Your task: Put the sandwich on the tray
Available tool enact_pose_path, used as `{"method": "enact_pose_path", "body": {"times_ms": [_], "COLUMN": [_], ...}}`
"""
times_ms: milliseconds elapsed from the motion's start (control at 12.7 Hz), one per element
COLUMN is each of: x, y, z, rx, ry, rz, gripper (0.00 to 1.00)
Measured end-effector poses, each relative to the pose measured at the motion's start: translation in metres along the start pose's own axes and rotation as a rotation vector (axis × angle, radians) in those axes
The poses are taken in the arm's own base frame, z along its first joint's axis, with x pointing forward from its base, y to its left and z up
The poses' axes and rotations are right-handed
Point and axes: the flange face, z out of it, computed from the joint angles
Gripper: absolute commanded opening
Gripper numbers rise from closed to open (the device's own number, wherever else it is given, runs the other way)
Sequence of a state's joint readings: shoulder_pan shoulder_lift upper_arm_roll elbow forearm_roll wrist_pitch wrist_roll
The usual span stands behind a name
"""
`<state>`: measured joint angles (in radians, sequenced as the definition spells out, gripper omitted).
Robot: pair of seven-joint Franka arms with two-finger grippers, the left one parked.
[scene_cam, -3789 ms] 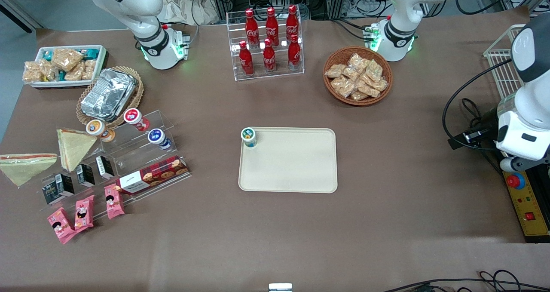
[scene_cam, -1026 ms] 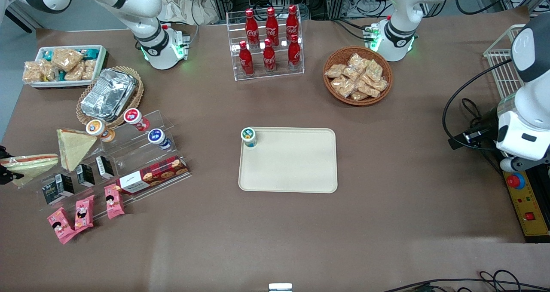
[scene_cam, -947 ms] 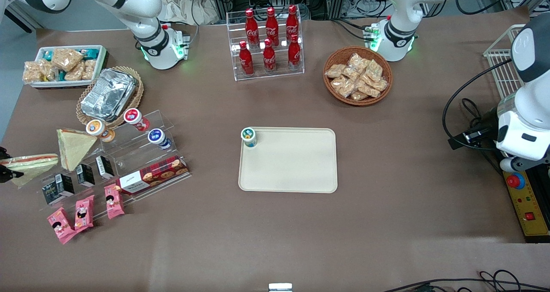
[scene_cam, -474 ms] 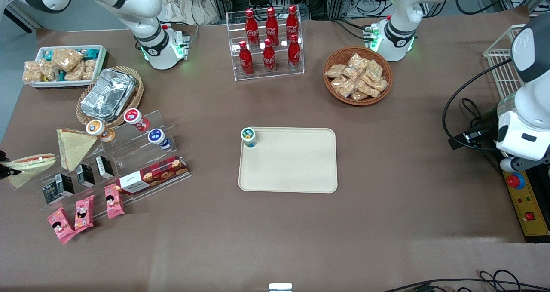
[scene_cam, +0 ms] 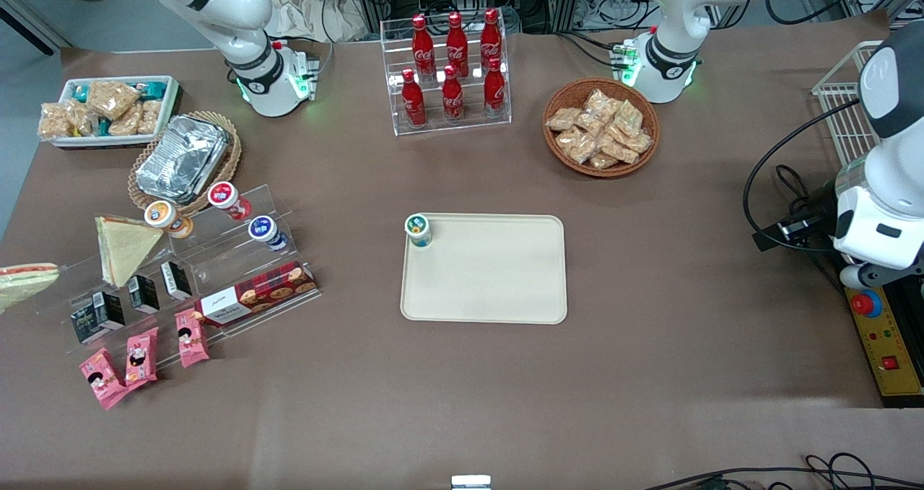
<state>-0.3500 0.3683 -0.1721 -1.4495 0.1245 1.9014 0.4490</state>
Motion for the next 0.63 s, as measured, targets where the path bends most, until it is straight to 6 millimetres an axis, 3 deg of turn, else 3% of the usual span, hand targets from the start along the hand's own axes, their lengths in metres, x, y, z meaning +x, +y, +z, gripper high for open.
{"method": "enact_pose_path", "body": {"times_ms": [237, 474, 632], "x": [-0.044, -0.086, -0.105], "y": [-0.047, -0.095, -0.114], "z": [-0.045, -0.061, -0.064], "rx": [0.026, 0.042, 0.046], "ry": [-0.025, -0.026, -0.035], "rz": [-0.112, -0.238, -0.308], "gripper": [0.26, 0.24, 0.24]}}
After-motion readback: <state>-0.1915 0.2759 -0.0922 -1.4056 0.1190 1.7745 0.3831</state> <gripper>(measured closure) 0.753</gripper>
